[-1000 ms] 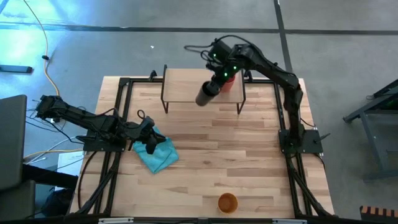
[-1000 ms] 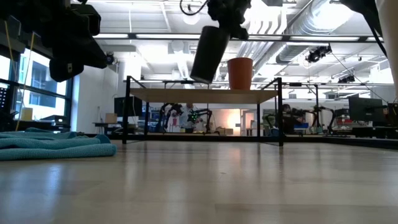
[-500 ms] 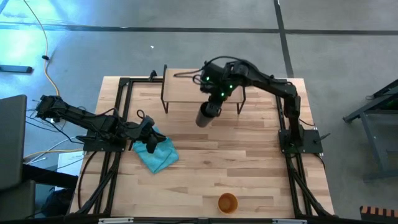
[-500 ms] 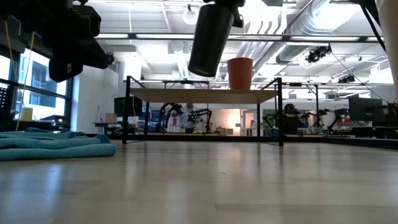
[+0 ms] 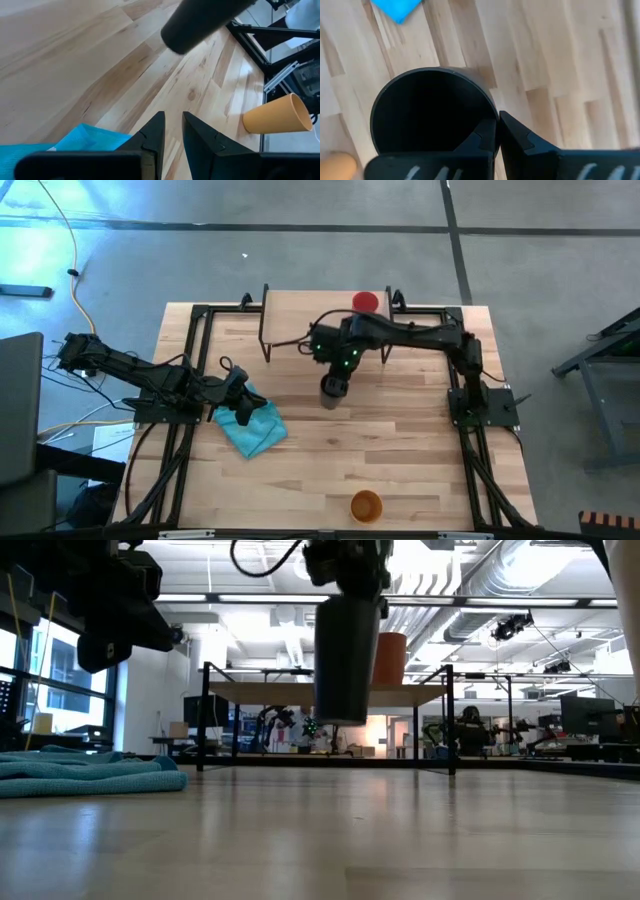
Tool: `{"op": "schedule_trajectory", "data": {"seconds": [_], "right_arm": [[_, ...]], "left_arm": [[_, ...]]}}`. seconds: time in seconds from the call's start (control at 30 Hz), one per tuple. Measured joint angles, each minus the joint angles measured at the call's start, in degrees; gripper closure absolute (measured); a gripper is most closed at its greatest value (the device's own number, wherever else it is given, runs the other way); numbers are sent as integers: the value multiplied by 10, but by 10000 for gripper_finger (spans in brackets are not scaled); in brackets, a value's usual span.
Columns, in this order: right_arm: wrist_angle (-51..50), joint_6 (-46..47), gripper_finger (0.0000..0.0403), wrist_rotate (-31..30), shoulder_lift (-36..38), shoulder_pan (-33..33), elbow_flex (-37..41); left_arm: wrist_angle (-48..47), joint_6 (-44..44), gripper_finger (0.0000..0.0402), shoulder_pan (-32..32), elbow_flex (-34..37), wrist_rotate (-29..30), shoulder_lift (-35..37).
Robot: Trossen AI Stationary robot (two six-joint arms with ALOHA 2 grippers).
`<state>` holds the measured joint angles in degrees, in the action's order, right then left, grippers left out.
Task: Stack small to large cups/mugs on shelf
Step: Put the black cup on the shelf
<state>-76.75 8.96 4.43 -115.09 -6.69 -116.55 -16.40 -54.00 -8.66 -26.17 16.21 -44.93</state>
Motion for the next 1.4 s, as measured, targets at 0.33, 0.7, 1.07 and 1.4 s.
{"op": "schedule_trajectory", "data": {"seconds": [0.33,0.7,1.07,1.4], "right_arm": [[69,47,403,3,0,9,68],[83,71,403,-18,-1,9,70],[57,81,403,-19,-1,15,70],[59,86,403,-17,-5,23,69]], "left_arm": [[-23,10,346,0,0,0,0],[-33,12,346,0,0,0,0],[-33,12,346,0,0,0,0],[-32,12,346,0,0,0,0]]}}
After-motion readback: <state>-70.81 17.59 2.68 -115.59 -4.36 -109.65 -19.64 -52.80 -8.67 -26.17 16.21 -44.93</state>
